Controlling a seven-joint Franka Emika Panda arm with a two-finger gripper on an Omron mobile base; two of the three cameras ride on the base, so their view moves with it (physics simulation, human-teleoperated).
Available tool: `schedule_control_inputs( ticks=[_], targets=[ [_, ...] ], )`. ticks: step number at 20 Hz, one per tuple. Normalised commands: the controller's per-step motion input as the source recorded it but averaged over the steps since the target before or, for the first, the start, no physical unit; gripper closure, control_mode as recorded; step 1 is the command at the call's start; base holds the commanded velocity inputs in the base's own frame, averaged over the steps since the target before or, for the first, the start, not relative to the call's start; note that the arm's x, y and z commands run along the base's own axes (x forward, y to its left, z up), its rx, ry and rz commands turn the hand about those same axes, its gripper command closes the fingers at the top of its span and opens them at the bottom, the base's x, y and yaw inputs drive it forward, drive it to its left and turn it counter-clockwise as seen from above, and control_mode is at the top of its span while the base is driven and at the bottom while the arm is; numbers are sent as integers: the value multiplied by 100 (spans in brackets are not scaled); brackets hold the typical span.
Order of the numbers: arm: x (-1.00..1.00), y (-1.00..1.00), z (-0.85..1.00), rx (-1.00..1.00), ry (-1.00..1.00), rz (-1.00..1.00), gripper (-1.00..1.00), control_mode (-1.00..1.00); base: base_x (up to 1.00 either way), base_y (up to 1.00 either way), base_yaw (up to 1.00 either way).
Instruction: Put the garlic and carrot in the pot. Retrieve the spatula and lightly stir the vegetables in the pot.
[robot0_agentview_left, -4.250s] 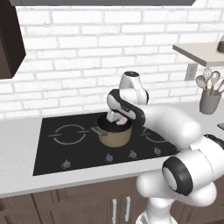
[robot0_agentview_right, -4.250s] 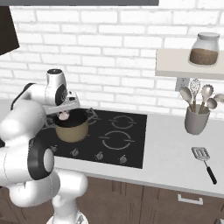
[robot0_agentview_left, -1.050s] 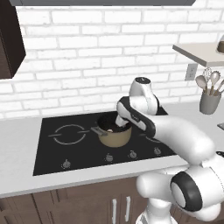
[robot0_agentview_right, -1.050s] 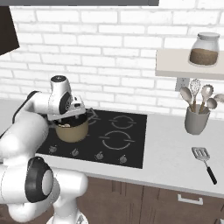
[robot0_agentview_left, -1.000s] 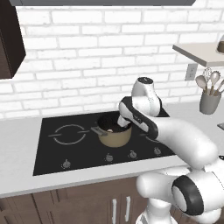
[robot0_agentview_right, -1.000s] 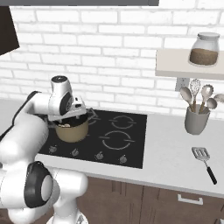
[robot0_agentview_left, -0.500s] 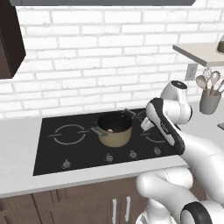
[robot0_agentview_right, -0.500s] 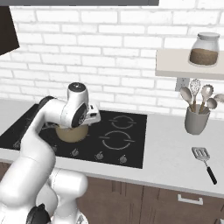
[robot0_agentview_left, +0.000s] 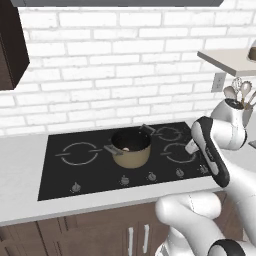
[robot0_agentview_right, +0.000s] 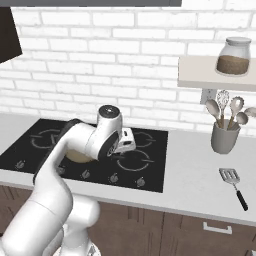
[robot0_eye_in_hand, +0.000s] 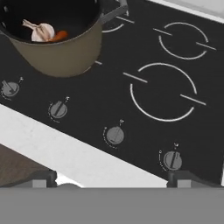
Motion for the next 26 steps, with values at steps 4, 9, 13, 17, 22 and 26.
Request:
schedule_control_inputs(
  ticks=[4,9,13,17,22,26],
  targets=[
    [-5,-99,-1,0,12,-11,-100,-100,0,0,0],
    [0,-100,-9,1,0,-6,-100,-100,0,0,0],
    [0,-100,-2,7,0,0,-100,-100,0,0,0],
    [-26,-100,-3,11,-16,0,-100,-100,0,0,0],
    [-81,-71,-16,9,-42,0,-100,-100,0,0,0],
    [-100,-35,-8,0,-76,-1,-100,-100,0,0,0]
  ],
)
